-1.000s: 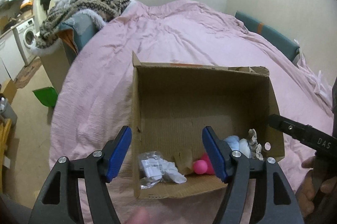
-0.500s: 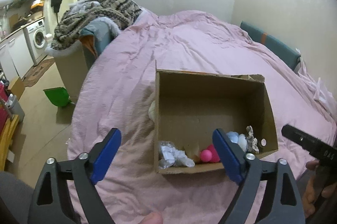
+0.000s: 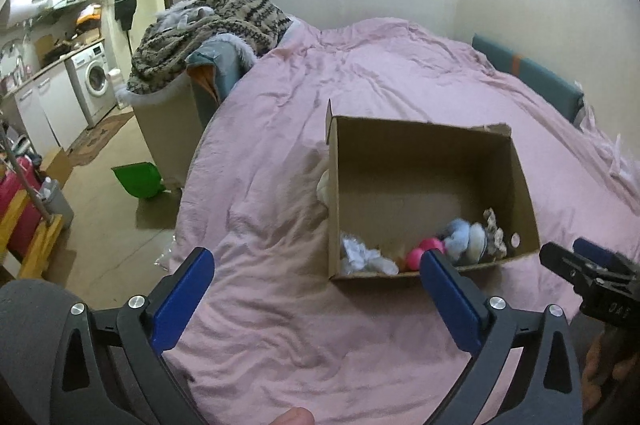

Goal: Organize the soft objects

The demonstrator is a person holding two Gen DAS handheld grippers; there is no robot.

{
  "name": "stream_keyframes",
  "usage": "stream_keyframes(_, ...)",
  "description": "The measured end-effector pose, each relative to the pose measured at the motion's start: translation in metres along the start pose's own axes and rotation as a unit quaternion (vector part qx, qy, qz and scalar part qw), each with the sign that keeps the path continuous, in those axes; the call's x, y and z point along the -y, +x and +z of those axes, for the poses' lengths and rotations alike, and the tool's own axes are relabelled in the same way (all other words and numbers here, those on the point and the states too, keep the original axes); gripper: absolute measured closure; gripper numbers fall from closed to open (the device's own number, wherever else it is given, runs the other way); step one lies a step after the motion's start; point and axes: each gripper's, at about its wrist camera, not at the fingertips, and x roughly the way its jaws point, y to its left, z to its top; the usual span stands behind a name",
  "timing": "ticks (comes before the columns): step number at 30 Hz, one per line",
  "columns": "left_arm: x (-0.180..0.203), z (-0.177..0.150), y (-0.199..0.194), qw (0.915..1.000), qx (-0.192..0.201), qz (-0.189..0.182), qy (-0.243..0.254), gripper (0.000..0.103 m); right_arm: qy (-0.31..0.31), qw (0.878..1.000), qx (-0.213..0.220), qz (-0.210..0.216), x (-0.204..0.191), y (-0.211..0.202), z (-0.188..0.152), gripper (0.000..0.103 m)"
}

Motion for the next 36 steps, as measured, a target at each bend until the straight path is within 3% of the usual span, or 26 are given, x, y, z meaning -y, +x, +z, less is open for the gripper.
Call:
stream_keyframes(8, 0.005, -0.008, 0.0, 0.9999, 0.009, 0.01, -0.004, 0.001, -0.026, 1.0, -0.004, -0.018, -0.013, 0.007, -0.007, 0.0)
stream_keyframes(15, 0.012, -0.01, 0.014, 0.9999, -0.015, -0.001, -0.009, 0.001, -0.04, 0.999, -0.016, -0.032, -0.017, 0.023, -0.009, 0.0)
stream_keyframes(36, 0.018, -0.011, 0.022, 0.9997, -0.021, -0.014, -0.004, 0.001, -0.033, 0.999, -0.013, -0.041, -0.012, 0.026, -0.008, 0.0)
